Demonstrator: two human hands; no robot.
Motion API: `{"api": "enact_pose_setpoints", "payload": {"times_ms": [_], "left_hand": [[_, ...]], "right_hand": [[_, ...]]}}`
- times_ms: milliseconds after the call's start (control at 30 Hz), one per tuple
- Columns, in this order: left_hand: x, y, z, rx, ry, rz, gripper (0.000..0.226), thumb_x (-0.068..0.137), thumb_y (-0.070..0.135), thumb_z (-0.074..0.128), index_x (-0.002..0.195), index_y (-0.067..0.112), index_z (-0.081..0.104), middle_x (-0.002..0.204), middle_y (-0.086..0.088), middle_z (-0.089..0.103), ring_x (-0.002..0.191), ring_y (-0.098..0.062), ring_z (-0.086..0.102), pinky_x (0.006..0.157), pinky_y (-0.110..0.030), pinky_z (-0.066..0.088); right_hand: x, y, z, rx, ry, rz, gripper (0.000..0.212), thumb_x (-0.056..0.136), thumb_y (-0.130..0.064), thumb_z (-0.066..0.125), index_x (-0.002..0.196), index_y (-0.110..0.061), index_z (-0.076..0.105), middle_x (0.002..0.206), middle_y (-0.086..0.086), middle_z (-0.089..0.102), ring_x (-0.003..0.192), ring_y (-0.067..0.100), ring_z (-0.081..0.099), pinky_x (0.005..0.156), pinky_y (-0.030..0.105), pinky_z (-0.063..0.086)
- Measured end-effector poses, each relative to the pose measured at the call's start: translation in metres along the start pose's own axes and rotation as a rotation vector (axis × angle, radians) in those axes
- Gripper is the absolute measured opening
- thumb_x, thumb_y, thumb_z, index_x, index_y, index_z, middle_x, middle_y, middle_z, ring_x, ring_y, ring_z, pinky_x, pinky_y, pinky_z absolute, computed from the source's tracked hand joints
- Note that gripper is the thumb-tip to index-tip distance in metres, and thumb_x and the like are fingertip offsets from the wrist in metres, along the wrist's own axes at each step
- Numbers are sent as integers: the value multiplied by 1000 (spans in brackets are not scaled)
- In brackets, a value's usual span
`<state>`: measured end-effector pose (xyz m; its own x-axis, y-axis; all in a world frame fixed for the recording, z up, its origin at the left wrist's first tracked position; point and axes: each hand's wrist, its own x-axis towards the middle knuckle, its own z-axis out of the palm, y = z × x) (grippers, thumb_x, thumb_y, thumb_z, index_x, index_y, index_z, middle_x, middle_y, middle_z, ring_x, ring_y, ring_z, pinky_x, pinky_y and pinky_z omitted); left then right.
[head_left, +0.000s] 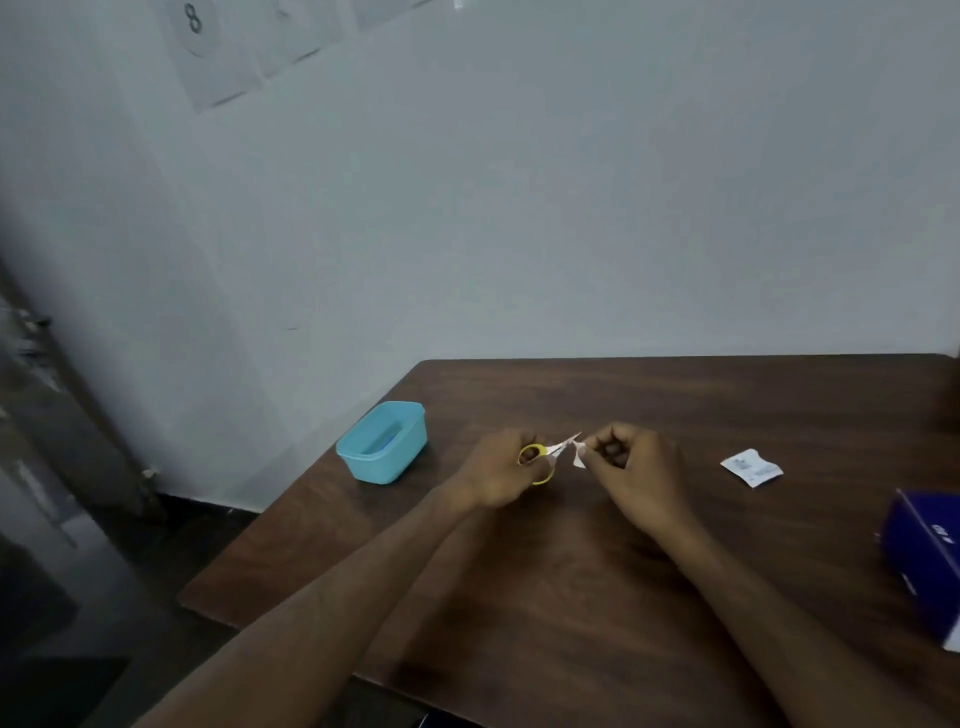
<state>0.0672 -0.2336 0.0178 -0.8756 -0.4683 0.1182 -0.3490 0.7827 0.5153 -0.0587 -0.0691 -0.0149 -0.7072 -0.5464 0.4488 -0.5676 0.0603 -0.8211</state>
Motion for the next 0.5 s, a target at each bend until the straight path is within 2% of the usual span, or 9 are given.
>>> {"api": "enact_pose_setpoints", "payload": {"times_ms": [67,133,200,233,367,433,500], "left_hand": [[9,12,17,-188,58,61,19,105,35,68,99,16,70,77,4,67,61,-16,62,55,-32,56],[21,22,34,-335,79,87,16,106,29,68,108,13,71,83,2,70,70,-14,65,54,-31,59],[34,30,48,-468,54,133,7,106,20,66,105,16,71,83,3,71,71,-10,66,56,-29,58],[38,34,51,-526,51,157,7,106,18,65,102,20,71,81,3,71,70,-10,66,56,-29,58],[59,36,63,-646,90,182,4,104,18,70,103,18,74,85,-2,74,75,-18,68,58,-32,60],[66,33,68,-665,111,190,5,102,22,74,104,18,76,87,-4,77,75,-23,70,59,-34,61],[71,29,74,-728,105,202,2,100,19,76,102,18,76,88,-6,78,77,-20,72,58,-32,61]], "right_hand": [[1,2,-2,24,41,28,11,87,-20,85,80,-26,78,73,-12,76,70,3,70,66,24,54],[3,6,-5,31,99,46,9,87,-21,85,83,-25,79,74,-13,76,71,0,70,65,17,51],[8,8,-9,0,161,89,6,88,-24,83,85,-23,78,76,-14,75,73,-3,69,62,8,44],[11,7,-11,-5,188,109,7,89,-27,82,86,-23,77,76,-14,74,74,-3,68,62,9,43],[19,19,-13,49,274,145,16,88,-37,79,83,-23,73,77,-8,76,75,9,74,74,35,59],[21,26,-14,30,277,141,18,87,-40,77,83,-22,73,76,-7,76,75,11,74,76,40,61],[25,34,-14,8,284,149,18,86,-41,74,84,-24,72,75,-7,76,73,14,74,75,43,61]]}}
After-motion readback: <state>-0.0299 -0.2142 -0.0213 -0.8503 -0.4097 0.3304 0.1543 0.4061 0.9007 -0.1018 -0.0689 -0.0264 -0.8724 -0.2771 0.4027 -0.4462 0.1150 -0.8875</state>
